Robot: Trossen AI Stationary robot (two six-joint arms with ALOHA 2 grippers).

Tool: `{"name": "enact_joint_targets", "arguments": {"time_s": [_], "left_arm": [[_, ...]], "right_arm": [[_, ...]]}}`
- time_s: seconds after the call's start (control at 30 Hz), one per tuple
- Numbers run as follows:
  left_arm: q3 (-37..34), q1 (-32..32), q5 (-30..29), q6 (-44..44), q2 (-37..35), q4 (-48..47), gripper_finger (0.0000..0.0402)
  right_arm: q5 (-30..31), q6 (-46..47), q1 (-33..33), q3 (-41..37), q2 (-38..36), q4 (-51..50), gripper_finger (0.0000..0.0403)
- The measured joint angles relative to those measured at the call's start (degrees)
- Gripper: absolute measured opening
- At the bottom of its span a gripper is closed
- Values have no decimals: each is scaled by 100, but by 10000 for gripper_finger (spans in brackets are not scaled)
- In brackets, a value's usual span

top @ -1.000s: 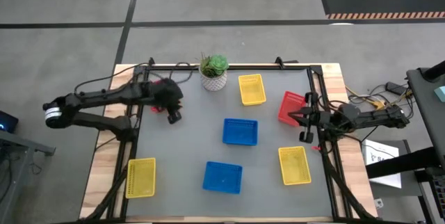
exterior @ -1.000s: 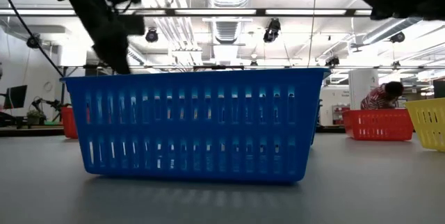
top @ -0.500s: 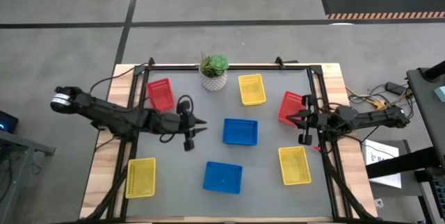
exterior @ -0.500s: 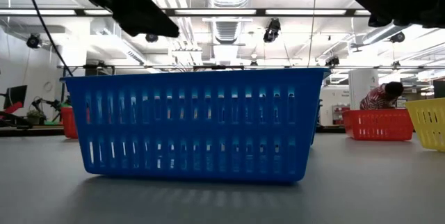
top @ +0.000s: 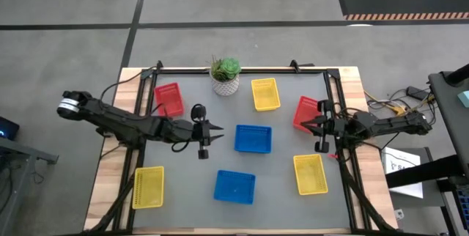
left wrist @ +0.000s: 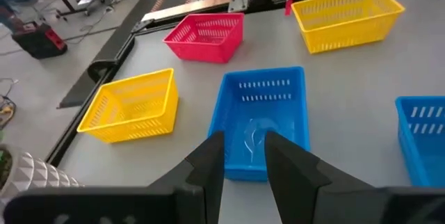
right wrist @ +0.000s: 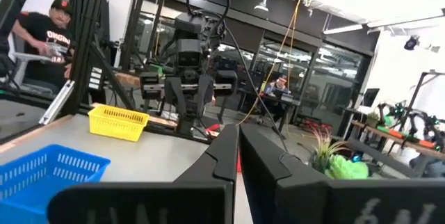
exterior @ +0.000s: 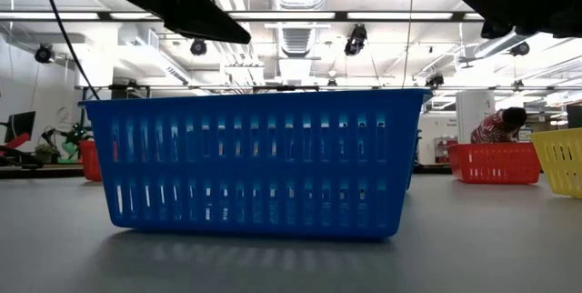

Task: Stack baskets by color
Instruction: Stack the top yellow basket on the bottom right yellow basket

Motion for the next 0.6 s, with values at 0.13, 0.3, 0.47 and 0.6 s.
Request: {"name": "enact_joint_targets", "arguments": {"time_s": [0.13, 0.3, 0.47, 0.6], "left_arm": [[0, 0, 0, 61, -29, 5, 88], [0, 0, 0, 63, -29, 5, 88], [0, 0, -25, 226, -29, 108, 88], [-2, 0, -173, 645, -29, 623, 88]], "right_arm": [[0, 268, 0, 0, 0, 4, 9], [2, 601, 0, 0, 2, 20, 9], [54, 712, 2, 0, 98, 109, 9], [96, 588, 2, 0, 376, 469, 9]]}}
